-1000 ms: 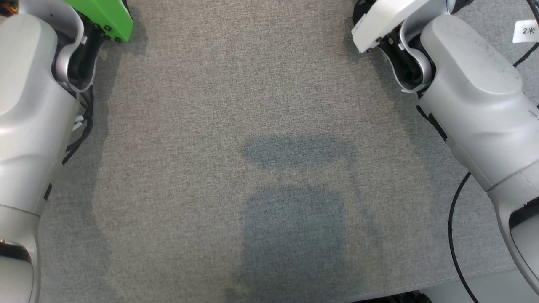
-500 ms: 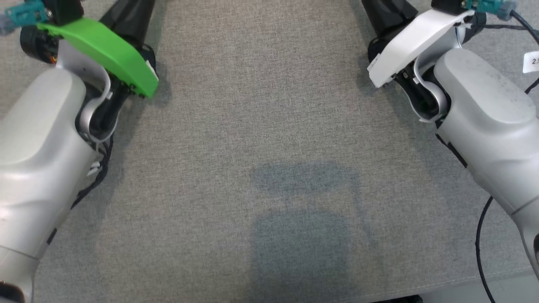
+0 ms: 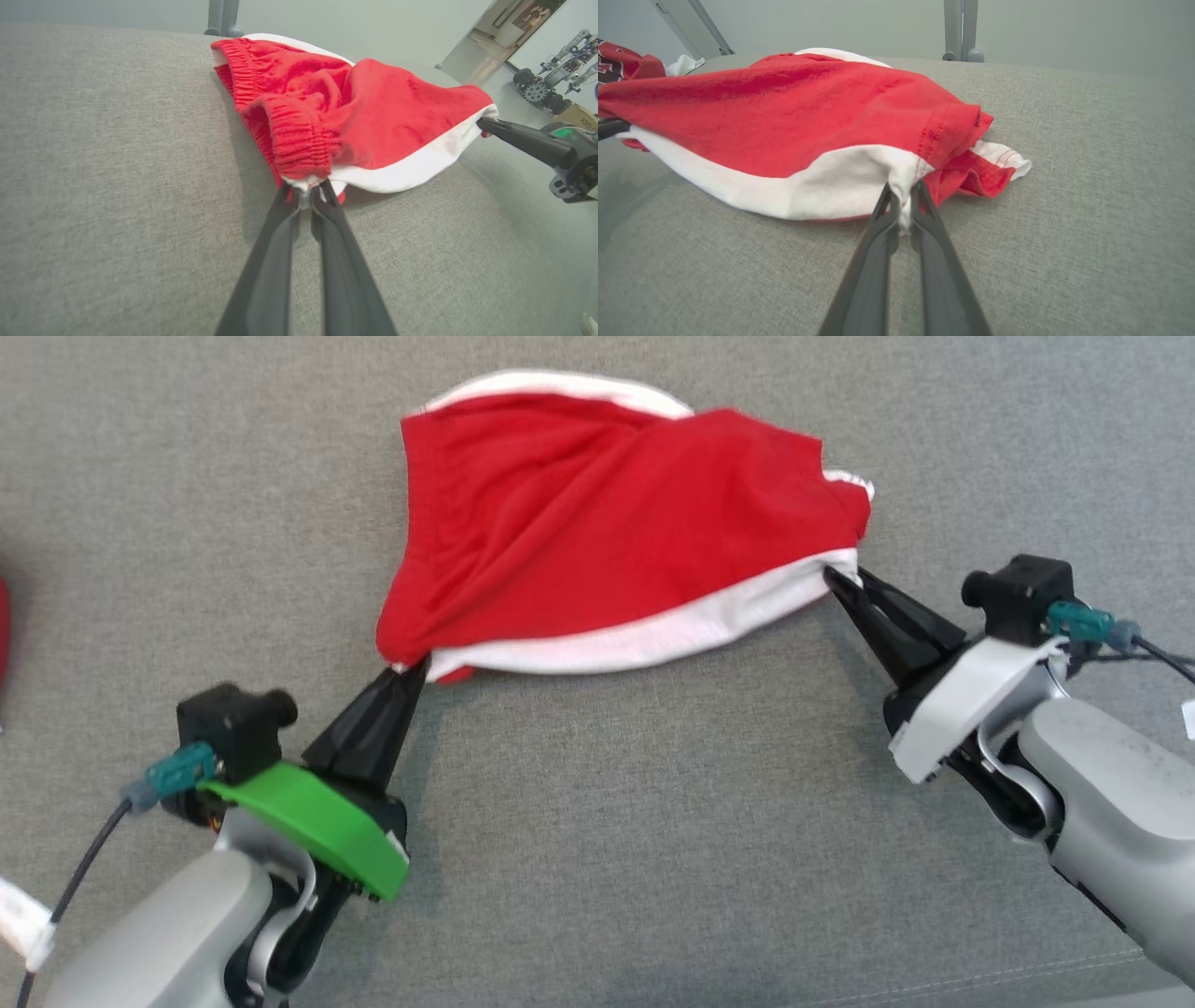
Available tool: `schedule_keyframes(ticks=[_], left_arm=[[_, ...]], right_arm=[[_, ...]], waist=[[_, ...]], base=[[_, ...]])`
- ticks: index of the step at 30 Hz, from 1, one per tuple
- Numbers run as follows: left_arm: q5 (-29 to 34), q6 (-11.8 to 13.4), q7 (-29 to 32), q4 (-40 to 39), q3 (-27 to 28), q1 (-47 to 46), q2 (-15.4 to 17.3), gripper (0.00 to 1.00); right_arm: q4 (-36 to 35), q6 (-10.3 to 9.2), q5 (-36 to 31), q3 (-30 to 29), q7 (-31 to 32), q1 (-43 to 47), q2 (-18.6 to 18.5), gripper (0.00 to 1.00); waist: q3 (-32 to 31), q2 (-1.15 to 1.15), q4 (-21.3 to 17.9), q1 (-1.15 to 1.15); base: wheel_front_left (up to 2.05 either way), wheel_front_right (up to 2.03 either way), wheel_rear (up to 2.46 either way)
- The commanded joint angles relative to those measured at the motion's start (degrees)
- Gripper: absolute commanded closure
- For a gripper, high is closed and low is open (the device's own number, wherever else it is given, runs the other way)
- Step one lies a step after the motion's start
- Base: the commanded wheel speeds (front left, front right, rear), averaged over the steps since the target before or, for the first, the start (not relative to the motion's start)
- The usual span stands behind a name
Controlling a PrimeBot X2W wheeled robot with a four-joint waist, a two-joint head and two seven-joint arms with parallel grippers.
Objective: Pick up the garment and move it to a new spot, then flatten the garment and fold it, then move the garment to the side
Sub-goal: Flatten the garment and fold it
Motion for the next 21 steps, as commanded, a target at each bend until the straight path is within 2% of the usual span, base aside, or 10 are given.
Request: schedule_keyframes(ticks=[1,5,8,11,19,20,21], left_arm=[[-0.9,1.1,-0.4,-1.5,0.2,1.9,0.7,1.0],[-2.2,5.6,-0.5,-10.2,0.0,9.3,3.7,1.0],[-3.4,7.3,0.0,-14.0,-1.2,12.6,3.5,1.0],[-3.7,7.3,0.1,-14.0,-2.6,13.9,1.9,1.0],[-2.3,6.2,-1.6,-7.4,-3.5,14.4,-2.4,1.0],[-1.7,6.3,-1.9,-6.4,-3.2,14.6,-2.7,0.93],[-0.8,6.1,-2.3,-5.5,-3.3,14.7,-2.9,0.79]], right_arm=[[-0.6,-0.02,0.0,0.0,-0.2,1.2,-0.9,1.0],[-1.5,-0.02,-0.9,0.2,-0.2,4.7,-4.3,1.0],[-1.1,-0.02,-0.9,0.9,-0.2,6.3,-5.0,1.0],[0.0,-0.02,-1.5,1.8,-0.2,7.2,-4.5,1.0],[2.0,-0.03,-3.8,1.9,-0.2,9.2,-2.5,1.0],[2.1,-0.02,-4.5,1.5,-0.2,9.3,-2.4,0.75],[2.2,-0.02,-5.2,1.1,-0.2,9.7,-2.1,0.27]], waist=[[-6.3,0.19,0.7,0.0],[-8.6,0.19,0.9,0.0],[-9.1,0.19,1.3,0.0],[-9.2,0.19,1.6,0.0],[-9.7,0.19,0.8,0.0],[-9.7,0.19,0.6,0.0],[-9.8,0.19,0.4,0.0]], base=[[0.0,0.0,0.0],[0.0,0.0,0.0],[0.0,0.0,0.0],[0.0,0.0,0.0],[0.0,0.0,0.0],[0.0,0.0,0.0],[0.0,0.0,0.0]])
